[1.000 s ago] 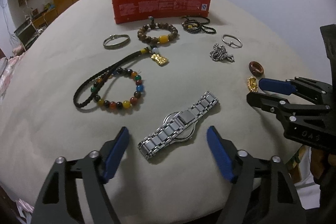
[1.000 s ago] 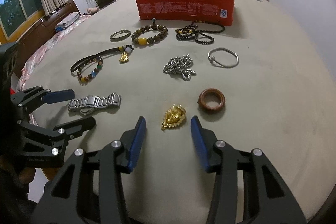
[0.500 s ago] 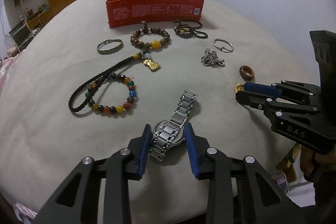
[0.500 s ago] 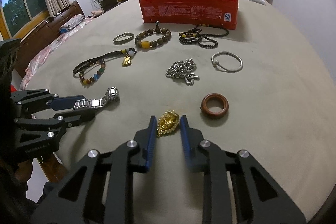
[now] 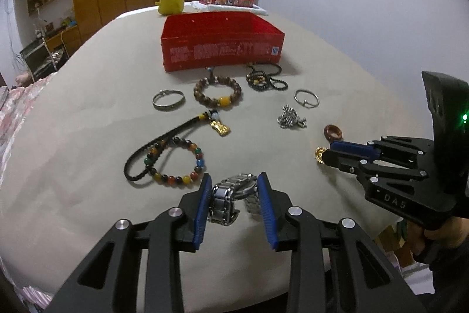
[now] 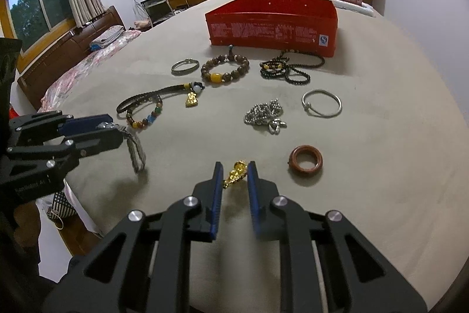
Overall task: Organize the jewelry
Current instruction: 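Carry the watch with the left tool into the red tray while the right tool drops the pendant there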
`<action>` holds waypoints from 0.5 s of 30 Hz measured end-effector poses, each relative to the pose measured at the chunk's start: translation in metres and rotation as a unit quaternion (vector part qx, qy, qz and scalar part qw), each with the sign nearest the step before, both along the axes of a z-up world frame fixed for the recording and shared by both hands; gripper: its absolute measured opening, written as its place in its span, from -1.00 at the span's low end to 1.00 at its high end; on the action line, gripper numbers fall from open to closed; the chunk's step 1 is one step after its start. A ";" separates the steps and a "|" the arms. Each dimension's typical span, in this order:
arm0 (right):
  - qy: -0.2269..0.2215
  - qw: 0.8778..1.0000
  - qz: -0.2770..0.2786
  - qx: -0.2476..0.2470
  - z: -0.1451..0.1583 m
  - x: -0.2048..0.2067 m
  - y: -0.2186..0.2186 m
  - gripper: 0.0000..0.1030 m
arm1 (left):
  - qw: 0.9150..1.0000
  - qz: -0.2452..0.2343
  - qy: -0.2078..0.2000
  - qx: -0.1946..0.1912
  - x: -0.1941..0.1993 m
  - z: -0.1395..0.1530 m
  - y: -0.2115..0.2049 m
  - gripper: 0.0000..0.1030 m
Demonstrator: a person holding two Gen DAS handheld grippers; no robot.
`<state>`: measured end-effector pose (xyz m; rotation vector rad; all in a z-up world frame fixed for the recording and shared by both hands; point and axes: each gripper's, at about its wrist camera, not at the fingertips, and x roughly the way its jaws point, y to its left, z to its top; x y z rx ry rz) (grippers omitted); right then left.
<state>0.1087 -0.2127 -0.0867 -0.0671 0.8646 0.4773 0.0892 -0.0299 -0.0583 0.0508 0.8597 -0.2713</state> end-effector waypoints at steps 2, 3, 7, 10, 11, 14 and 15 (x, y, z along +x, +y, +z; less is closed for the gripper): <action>-0.003 1.000 0.001 0.002 0.004 -0.001 0.000 -0.72 | 1.000 0.002 -0.004 -0.001 0.000 0.004 0.002 -0.38; -0.006 1.000 0.001 0.003 0.008 -0.001 -0.001 -0.72 | 1.000 0.003 -0.005 -0.001 0.000 0.005 0.003 -0.38; -0.014 1.000 0.000 0.009 0.020 0.000 -0.004 -0.97 | 1.000 0.006 -0.014 -0.003 0.001 0.013 0.007 -0.38; -0.018 1.000 -0.005 0.006 0.023 0.006 -0.005 -1.00 | 1.000 0.010 -0.018 -0.003 0.006 0.018 0.009 -0.38; -0.017 1.000 -0.006 0.006 0.023 0.008 -0.006 -1.00 | 1.000 0.011 -0.019 -0.003 0.008 0.020 0.011 -0.38; -0.020 1.000 -0.006 0.007 0.027 0.010 -0.006 -1.00 | 1.000 0.012 -0.022 -0.003 0.011 0.023 0.013 -0.38; -0.022 1.000 -0.007 0.010 0.029 0.011 -0.007 -1.00 | 1.000 0.012 -0.023 -0.004 0.012 0.024 0.013 -0.38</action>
